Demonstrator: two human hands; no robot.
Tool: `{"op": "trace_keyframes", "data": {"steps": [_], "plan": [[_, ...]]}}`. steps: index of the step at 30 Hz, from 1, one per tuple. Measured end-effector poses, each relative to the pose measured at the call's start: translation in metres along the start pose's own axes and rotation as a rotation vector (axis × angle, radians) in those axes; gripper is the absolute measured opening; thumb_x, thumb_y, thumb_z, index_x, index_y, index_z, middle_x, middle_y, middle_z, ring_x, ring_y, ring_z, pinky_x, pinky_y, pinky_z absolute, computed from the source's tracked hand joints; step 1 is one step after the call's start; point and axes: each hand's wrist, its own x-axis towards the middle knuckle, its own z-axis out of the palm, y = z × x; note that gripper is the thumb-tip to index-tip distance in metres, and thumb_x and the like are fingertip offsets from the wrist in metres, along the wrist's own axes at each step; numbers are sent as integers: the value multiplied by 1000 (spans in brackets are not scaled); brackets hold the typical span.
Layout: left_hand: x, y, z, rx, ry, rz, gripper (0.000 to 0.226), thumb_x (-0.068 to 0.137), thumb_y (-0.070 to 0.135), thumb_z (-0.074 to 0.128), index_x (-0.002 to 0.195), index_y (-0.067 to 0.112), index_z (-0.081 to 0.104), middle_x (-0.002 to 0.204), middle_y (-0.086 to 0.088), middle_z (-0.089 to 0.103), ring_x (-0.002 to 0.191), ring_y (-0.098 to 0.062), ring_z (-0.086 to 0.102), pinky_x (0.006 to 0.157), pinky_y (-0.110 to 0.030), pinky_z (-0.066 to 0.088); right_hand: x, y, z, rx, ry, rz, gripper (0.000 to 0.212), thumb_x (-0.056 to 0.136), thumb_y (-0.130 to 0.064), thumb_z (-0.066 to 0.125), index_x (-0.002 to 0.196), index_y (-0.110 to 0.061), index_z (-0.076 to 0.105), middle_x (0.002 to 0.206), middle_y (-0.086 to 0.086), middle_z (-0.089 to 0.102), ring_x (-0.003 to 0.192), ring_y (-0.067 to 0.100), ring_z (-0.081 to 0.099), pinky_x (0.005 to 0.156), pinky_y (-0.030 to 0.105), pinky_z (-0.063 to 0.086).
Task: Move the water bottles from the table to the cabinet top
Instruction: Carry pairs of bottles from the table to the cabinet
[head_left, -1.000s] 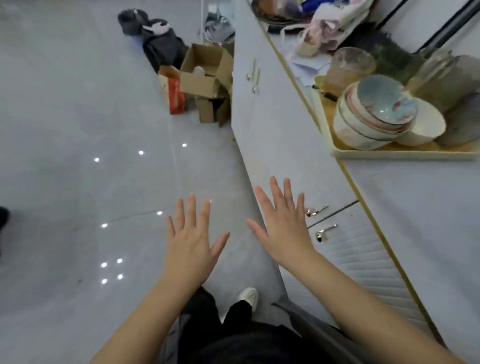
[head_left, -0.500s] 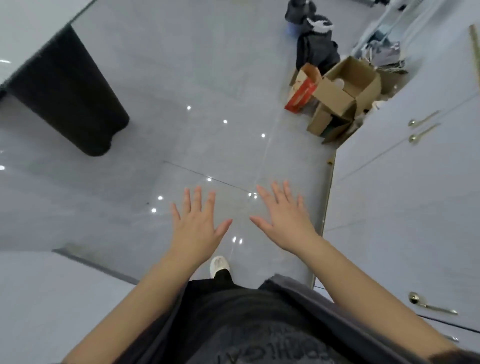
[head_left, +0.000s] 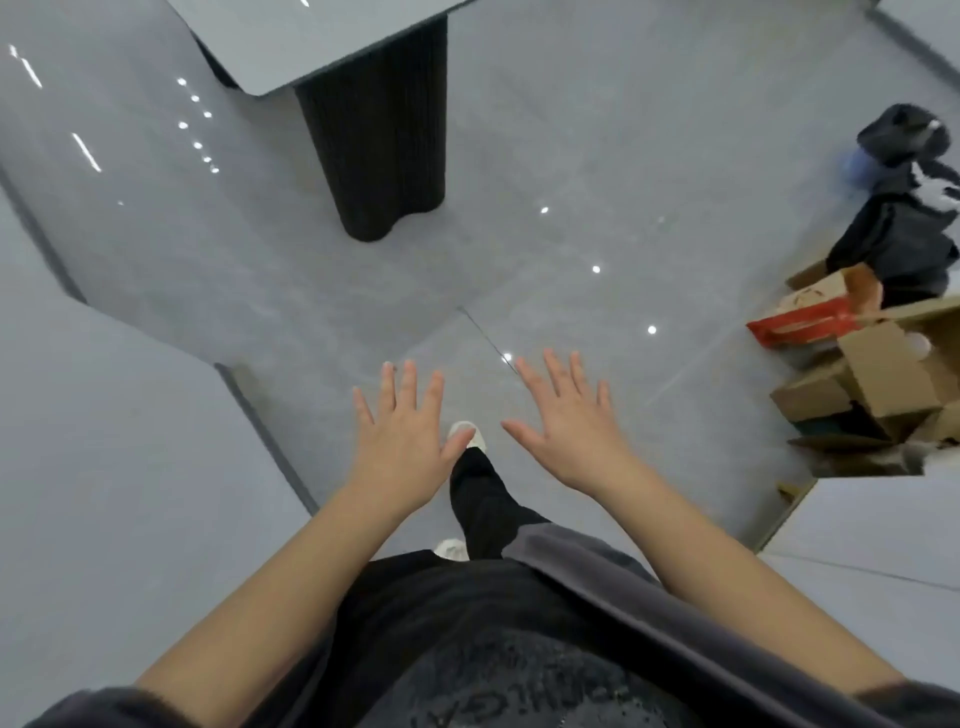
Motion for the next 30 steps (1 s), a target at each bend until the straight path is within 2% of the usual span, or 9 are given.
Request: {"op": "trace_keyframes", "data": {"steps": [11,17,25,30], "plan": [[93,-24,-49,-133,-42,-344,77,95,63,24,154,22,-2,162,-10,-10,148,-29,-16,116,-57,-6,159,-26,-75,-243,-143,-305,74,95,-63,33,155,-33,1,164,5,-8,149,30,-15,118,58,0],[122,-54,-76,-171,-35,-427,77,95,62,25,154,23,-3,162,-9,-9,149,-29,-11,116,-58,-3,215,-68,-95,-306,-127,-424,75,94,-65,30,155,-34,-1,164,5,-7,149,32,-15,117,59,-2],[180,-134,-108,-141,1,-392,76,95,64,24,154,24,-3,163,-10,-5,149,-30,-6,113,-62,-4,282,-147,-106,-329,-105,-439,74,94,-65,28,154,-34,-2,164,7,-9,149,33,-15,116,61,0],[226,-226,-148,-136,-12,-349,77,95,64,24,154,24,-3,162,-10,-5,149,-30,-6,113,-63,-4,333,-218,-117,-278,-123,-292,74,95,-63,30,155,-34,-2,164,5,-11,149,33,-16,116,60,-1]]}}
